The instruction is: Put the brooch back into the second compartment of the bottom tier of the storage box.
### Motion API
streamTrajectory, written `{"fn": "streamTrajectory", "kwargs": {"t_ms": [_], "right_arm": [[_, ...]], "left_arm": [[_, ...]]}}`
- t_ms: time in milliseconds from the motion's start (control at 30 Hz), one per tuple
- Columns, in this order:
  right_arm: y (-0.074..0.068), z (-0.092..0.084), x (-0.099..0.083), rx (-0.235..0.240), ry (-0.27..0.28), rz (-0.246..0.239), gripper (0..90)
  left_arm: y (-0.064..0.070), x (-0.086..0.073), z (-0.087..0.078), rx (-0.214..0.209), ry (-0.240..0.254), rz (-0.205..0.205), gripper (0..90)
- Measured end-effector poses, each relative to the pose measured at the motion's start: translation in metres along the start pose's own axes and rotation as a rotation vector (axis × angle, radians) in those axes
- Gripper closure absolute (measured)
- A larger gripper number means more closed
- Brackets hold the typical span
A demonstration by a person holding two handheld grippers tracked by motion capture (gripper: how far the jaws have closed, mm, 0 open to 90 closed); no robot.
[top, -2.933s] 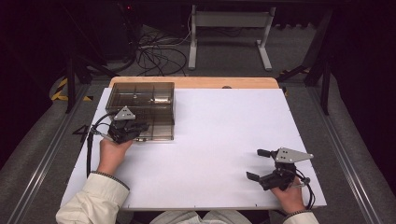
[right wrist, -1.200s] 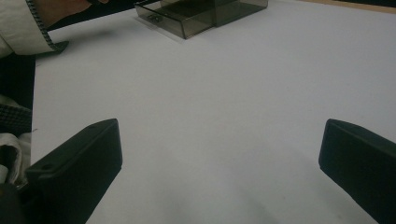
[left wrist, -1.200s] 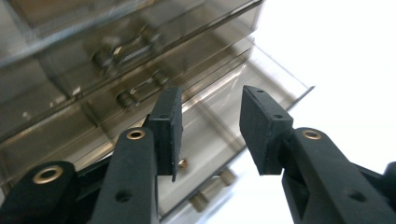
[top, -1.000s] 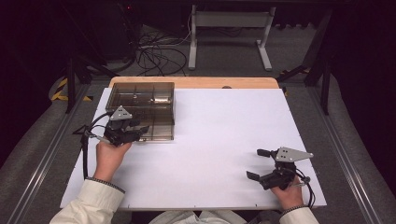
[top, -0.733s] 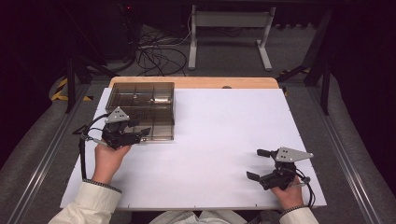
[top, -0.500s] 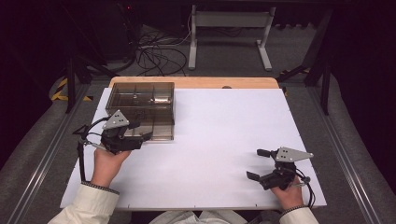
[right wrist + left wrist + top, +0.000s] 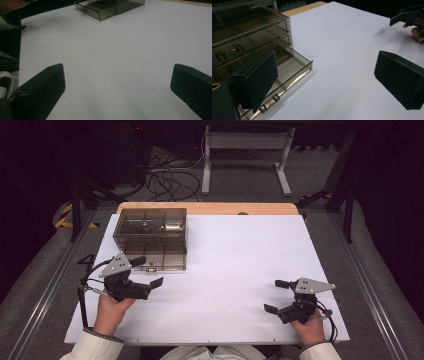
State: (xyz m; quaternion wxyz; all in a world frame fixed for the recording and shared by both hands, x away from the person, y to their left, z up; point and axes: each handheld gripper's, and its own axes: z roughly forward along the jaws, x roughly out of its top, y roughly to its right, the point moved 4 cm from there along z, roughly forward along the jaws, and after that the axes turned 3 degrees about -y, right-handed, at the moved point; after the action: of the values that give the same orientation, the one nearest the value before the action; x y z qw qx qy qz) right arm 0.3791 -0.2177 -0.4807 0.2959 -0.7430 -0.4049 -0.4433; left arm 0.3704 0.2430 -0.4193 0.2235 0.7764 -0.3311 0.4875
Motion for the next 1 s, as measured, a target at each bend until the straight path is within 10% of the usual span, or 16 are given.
{"fn": "streamTrajectory", "kwargs": {"t_ms": [533,1000], "right_arm": [[0.0,0.0,0.0,0.004,0.0,-0.001,0.3],[-0.001,0.0,0.0,0.007,-0.003,-0.003,0.3]], "left_arm": [[0.007,-0.034,0.0,0.025,0.045,0.071,0.7],[0.005,-0.061,0.008,0.028,0.021,0.03,0.4]]}}
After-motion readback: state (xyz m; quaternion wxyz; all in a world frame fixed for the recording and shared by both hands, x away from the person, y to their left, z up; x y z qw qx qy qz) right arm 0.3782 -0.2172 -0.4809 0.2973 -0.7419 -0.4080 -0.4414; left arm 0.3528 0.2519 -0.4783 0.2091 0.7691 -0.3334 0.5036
